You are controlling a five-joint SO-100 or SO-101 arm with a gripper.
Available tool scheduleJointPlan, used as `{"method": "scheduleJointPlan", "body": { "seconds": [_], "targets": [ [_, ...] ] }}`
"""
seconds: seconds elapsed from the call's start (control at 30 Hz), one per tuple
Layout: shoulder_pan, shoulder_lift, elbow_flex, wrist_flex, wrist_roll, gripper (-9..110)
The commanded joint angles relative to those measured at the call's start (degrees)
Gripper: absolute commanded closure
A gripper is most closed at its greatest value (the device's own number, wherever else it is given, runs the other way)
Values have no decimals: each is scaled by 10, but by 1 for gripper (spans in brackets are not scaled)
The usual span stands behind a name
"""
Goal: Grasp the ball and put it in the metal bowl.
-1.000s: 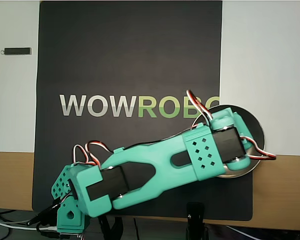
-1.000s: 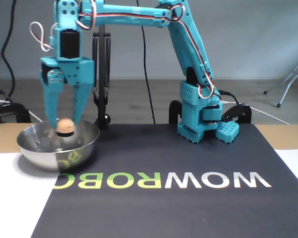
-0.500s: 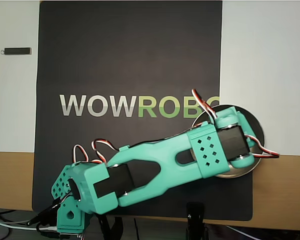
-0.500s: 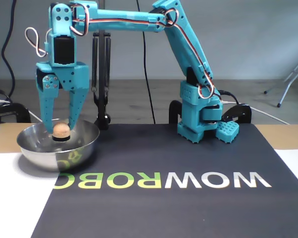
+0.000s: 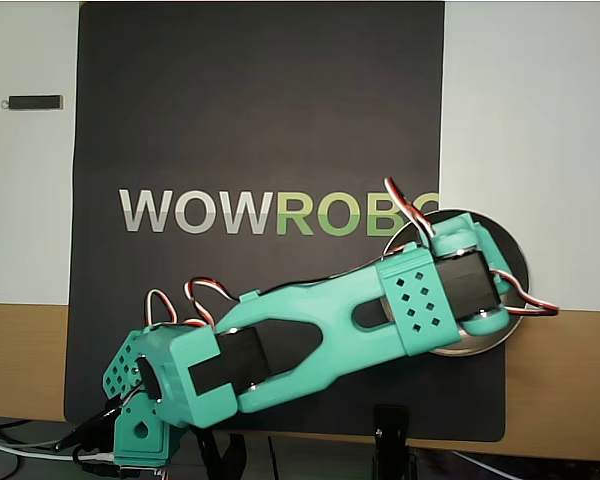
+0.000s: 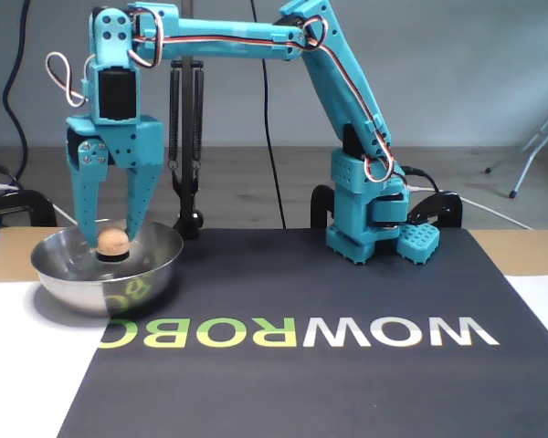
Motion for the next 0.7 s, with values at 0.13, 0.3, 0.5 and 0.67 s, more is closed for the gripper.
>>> {"method": "scheduleJointPlan", "body": {
  "seconds": [0.13,0.3,0.5,0.67],
  "targets": [
    [0,3,-21,4,2,44],
    [0,3,-21,4,2,44],
    [0,3,-19,4,2,44],
    [1,3,-19,4,2,44]
  ]
}}
